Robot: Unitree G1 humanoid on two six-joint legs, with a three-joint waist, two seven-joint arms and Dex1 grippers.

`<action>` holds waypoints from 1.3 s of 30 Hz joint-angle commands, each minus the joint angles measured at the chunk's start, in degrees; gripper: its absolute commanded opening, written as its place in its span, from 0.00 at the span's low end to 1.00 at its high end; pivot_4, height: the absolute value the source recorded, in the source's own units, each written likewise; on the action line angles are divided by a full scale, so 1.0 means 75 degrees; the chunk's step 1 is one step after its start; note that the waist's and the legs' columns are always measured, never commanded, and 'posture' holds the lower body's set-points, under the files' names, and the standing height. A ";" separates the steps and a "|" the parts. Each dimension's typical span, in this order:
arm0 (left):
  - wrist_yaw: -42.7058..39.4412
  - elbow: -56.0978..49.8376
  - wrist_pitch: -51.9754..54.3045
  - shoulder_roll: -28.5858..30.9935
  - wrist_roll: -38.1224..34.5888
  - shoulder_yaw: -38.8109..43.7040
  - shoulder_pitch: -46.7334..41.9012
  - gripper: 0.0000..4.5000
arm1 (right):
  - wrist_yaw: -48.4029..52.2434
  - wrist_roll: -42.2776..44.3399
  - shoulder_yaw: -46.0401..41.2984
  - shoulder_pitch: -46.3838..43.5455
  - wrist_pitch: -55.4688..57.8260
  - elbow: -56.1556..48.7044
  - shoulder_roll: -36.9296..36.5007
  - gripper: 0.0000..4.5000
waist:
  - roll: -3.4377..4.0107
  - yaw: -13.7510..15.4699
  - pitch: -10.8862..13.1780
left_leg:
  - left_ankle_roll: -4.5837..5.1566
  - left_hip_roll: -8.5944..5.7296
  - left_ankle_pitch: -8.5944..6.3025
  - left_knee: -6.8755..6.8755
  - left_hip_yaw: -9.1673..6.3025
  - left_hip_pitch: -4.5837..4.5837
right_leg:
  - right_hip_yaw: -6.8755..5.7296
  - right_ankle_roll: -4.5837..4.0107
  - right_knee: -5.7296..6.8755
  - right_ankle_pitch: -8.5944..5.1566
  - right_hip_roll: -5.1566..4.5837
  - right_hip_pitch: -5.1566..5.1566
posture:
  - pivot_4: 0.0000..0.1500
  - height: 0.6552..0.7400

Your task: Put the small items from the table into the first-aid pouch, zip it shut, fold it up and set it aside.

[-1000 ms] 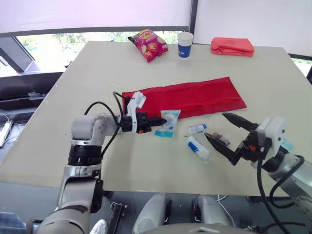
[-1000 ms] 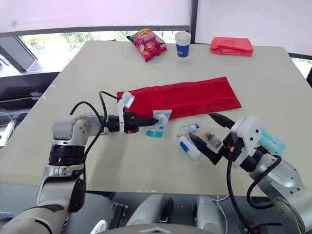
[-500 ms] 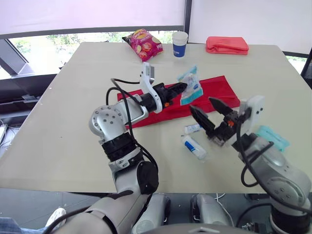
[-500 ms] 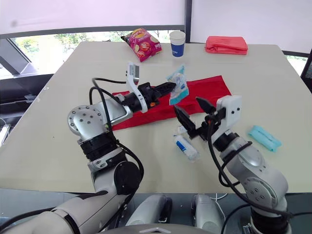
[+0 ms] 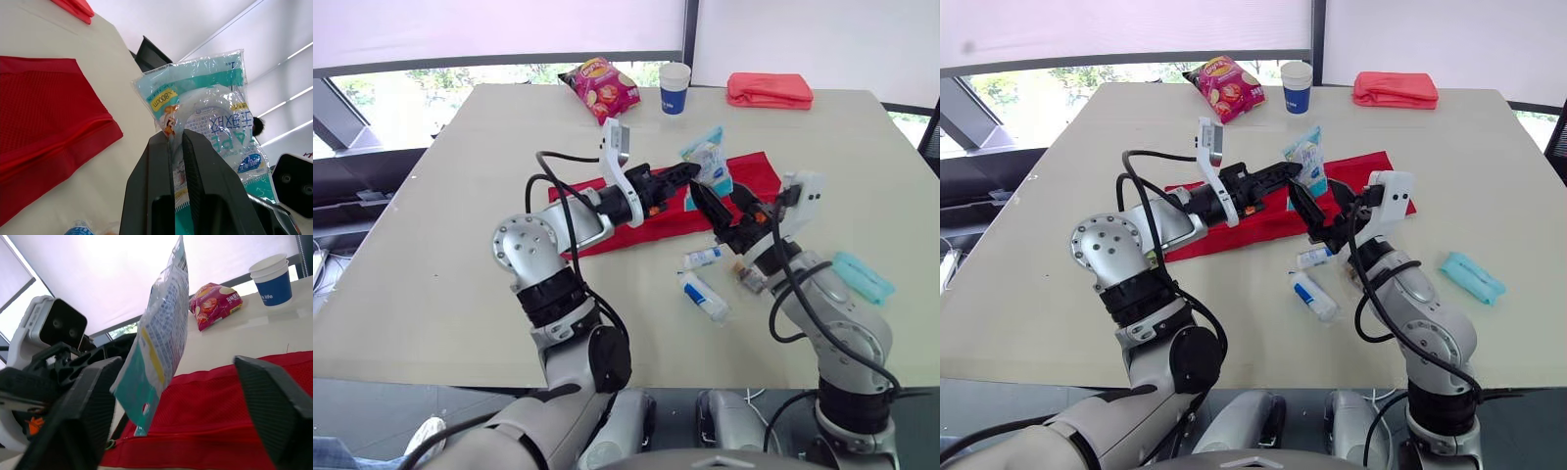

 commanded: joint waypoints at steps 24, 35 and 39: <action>-0.3474 -0.0638 -0.2232 0.3974 -0.0337 -0.2582 0.1742 0.98 | 0.0698 0.1240 -0.1031 0.0556 0.0314 -0.0483 -0.1256 0.03 | 0.0008 -0.0061 0.0003 | -0.0008 0.0003 0.0002 -0.0024 0.0020 0.0001 | 0.0024 -0.0012 0.0007 -0.0006 0.0005 -0.0022 | 1.00 0.99; -0.7996 0.1560 -0.9454 0.7044 0.2541 -0.3512 0.2966 0.98 | 0.2065 0.2860 -0.2394 0.1980 0.0831 -0.0465 -0.3740 0.03 | 0.0013 0.0021 0.0008 | -0.0010 0.0013 0.0006 -0.0090 0.0061 0.0006 | 0.0056 -0.0060 -0.0006 -0.0032 -0.0017 -0.0047 | 1.00 0.99; -0.8421 0.2225 -0.9913 0.7671 0.2545 -0.3100 0.2978 0.98 | 0.2417 0.3287 -0.2895 0.2306 0.0687 -0.0480 -0.4045 0.03 | 0.0004 -0.0003 0.0013 | 0.0003 0.0016 0.0001 -0.0093 0.0061 -0.0009 | 0.0055 -0.0030 -0.0007 -0.0014 -0.0018 -0.0062 | 1.00 0.99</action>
